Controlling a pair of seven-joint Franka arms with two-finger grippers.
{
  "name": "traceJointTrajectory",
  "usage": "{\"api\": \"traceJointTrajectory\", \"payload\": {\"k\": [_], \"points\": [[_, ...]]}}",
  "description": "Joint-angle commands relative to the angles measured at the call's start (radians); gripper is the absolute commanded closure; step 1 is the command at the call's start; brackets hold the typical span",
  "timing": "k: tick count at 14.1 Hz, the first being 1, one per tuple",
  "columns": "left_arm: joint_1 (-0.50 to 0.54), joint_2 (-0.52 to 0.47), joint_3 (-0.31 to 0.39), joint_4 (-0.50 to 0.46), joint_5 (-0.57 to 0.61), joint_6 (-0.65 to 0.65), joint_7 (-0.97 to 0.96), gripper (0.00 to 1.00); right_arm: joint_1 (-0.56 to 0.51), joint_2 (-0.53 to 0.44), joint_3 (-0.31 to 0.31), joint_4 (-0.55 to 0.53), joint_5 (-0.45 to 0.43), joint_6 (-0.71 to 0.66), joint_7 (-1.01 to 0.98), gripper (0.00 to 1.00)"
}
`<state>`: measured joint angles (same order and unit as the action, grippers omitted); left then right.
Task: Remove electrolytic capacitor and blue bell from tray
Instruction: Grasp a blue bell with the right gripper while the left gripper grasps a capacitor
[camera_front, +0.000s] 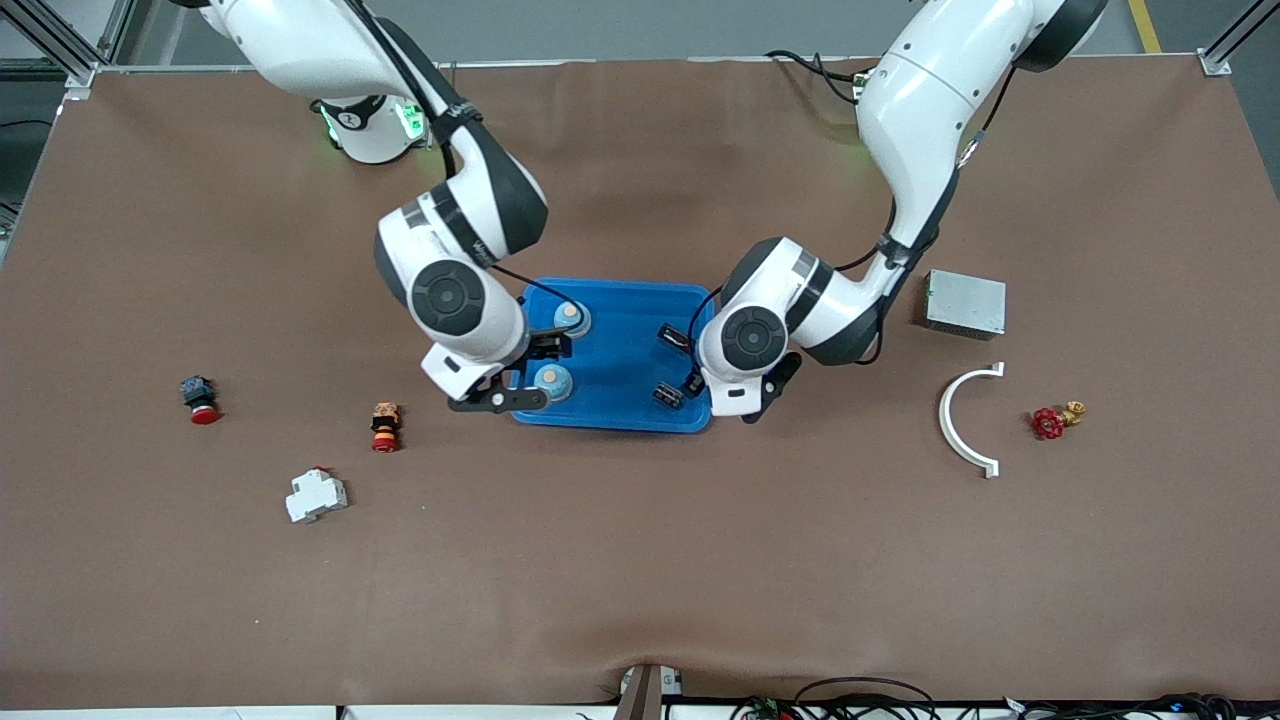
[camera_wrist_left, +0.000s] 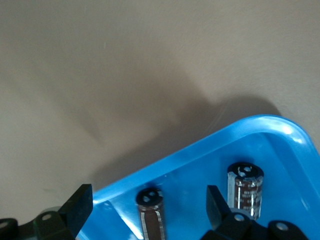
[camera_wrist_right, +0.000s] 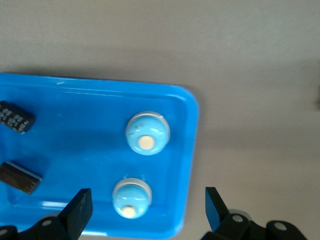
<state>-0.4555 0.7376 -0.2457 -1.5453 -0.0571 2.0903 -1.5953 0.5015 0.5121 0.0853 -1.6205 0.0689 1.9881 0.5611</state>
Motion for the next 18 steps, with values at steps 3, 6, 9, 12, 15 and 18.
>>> {"api": "traceJointTrajectory", "payload": {"k": [3,6,9,12,15,18], "points": [[-0.051,-0.009,0.005,-0.022,-0.007,0.033,-0.189,0.0,0.045,-0.015,-0.009,-0.096,0.014,0.061,0.098,0.0],[-0.055,-0.035,0.003,-0.142,-0.015,0.175,-0.228,0.0,0.046,-0.037,-0.009,-0.206,0.014,0.177,0.098,0.0],[-0.067,-0.043,0.002,-0.183,-0.015,0.203,-0.233,0.0,0.086,-0.035,-0.009,-0.283,0.014,0.309,0.1,0.0],[-0.091,-0.047,0.003,-0.197,-0.012,0.203,-0.265,0.24,0.103,-0.032,-0.009,-0.3,0.014,0.311,0.105,0.0],[-0.092,-0.049,0.006,-0.191,-0.006,0.206,-0.298,0.72,0.111,-0.03,-0.009,-0.329,0.014,0.313,0.105,0.0],[-0.092,-0.084,0.014,-0.19,0.022,0.212,-0.301,1.0,0.121,-0.03,-0.009,-0.34,0.014,0.317,0.105,0.0]]}}
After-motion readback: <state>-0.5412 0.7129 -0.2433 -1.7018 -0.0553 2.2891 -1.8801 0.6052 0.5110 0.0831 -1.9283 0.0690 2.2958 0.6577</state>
